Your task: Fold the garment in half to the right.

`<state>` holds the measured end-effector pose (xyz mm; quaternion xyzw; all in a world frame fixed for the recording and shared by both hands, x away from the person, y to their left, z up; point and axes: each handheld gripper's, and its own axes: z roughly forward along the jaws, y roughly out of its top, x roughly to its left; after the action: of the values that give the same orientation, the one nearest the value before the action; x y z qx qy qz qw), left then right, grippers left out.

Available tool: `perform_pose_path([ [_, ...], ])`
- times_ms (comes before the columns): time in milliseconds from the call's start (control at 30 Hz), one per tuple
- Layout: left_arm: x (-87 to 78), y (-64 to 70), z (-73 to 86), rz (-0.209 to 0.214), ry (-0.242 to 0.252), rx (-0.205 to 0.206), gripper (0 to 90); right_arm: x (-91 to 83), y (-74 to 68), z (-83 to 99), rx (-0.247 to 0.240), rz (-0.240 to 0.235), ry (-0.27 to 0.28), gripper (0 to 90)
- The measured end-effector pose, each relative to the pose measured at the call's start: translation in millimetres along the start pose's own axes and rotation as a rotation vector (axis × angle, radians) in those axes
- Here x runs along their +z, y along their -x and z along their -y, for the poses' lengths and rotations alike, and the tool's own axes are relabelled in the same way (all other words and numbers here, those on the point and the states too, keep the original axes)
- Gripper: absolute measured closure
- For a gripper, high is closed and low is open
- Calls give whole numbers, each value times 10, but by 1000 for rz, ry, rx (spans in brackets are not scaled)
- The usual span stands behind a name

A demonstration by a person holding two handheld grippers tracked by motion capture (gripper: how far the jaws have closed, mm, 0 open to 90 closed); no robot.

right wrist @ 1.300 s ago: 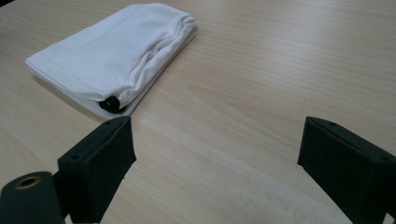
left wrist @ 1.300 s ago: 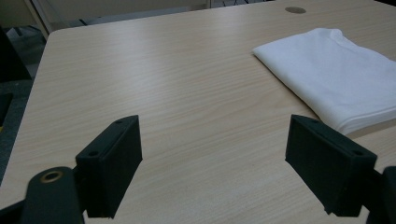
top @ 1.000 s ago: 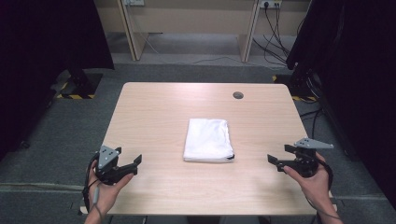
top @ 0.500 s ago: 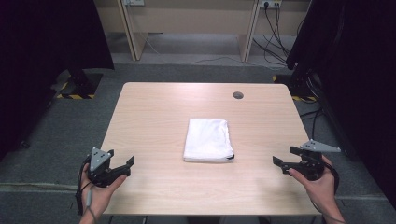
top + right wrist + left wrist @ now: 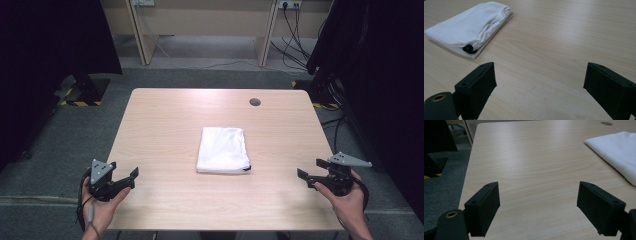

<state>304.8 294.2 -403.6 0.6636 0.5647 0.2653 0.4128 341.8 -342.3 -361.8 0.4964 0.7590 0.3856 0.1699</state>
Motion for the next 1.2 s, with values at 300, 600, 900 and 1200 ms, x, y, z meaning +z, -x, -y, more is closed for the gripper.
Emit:
perform_pose_path([
  [300,39,-49,78,-14,-11,-23,181,0,32,51,13,14,6,95],
  [600,80,-65,127,-21,-19,-34,181,14,75,117,33,30,8,83],
  [900,111,-60,156,-21,-26,-36,181,52,100,175,49,43,8,80],
  [1200,138,-52,167,-19,-30,-34,181,93,99,206,51,47,-3,77],
])
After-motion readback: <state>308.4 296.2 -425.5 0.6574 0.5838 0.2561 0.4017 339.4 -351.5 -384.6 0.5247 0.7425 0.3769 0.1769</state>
